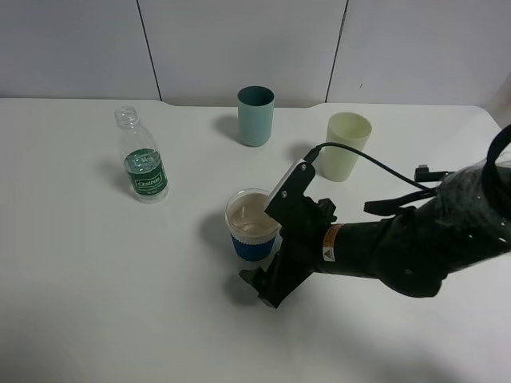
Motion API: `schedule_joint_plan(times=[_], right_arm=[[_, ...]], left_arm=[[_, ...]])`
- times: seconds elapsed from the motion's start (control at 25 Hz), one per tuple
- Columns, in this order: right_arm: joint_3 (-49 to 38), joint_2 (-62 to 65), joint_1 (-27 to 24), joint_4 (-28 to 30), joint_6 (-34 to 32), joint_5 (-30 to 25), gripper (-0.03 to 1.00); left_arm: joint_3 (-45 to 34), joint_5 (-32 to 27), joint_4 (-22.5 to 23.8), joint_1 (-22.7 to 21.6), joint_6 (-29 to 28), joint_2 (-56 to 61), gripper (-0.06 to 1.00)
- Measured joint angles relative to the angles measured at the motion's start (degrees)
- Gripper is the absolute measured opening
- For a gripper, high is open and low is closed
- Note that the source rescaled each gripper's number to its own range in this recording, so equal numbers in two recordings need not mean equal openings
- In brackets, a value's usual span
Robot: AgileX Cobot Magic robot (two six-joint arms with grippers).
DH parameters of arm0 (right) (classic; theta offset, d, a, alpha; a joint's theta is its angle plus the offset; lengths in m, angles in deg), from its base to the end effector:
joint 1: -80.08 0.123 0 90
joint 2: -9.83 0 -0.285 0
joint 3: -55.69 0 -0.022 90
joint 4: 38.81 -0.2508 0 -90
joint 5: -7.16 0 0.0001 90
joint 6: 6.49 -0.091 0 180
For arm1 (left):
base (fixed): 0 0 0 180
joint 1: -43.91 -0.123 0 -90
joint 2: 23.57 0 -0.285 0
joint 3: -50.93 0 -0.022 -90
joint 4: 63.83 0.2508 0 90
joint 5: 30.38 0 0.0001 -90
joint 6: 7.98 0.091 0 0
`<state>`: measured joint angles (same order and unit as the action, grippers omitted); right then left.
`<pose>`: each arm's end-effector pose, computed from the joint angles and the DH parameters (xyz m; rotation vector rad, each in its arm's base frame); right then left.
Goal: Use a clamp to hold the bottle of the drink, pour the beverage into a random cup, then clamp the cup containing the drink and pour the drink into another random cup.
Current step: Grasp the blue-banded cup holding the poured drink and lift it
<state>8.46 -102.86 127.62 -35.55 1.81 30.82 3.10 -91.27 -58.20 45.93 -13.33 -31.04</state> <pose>0.1872 0.2076 0.0921 -1.1900 2.0883 0.3260 -0.0072 0.0081 0.2810 -0.0645 2.0232 0.0359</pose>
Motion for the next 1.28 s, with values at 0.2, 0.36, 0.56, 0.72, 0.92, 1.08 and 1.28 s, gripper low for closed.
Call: schedule_joint_plan(times=[0.2, 0.36, 0.56, 0.72, 0.92, 1.08, 1.28], right_arm=[[-7.2, -1.1, 0.0, -7.5, 7.9, 19.1, 1.0], [-9.4, -1.1, 0.0, -7.9, 8.1, 24.6, 1.0], [-9.8, -2.6, -0.6, -7.8, 8.5, 29.7, 1.0], [-9.8, -5.3, -1.1, -6.6, 8.3, 32.5, 1.0], [-9.8, -7.9, -1.2, -5.9, 8.3, 36.8, 1.0], [-9.8, -10.9, -1.2, -5.1, 7.9, 41.1, 1.0], [-9.8, -11.6, -1.2, -5.1, 7.9, 44.5, 1.0]], left_arm=[[0.0, 0.0, 0.0, 0.0, 0.0, 0.0, 1.0], [0.0, 0.0, 0.0, 0.0, 0.0, 0.0, 1.0], [0.0, 0.0, 0.0, 0.0, 0.0, 0.0, 1.0], [0.0, 0.0, 0.0, 0.0, 0.0, 0.0, 1.0], [0.0, 0.0, 0.0, 0.0, 0.0, 0.0, 1.0], [0.0, 0.0, 0.0, 0.0, 0.0, 0.0, 1.0], [0.0, 0.0, 0.0, 0.0, 0.0, 0.0, 1.0]])
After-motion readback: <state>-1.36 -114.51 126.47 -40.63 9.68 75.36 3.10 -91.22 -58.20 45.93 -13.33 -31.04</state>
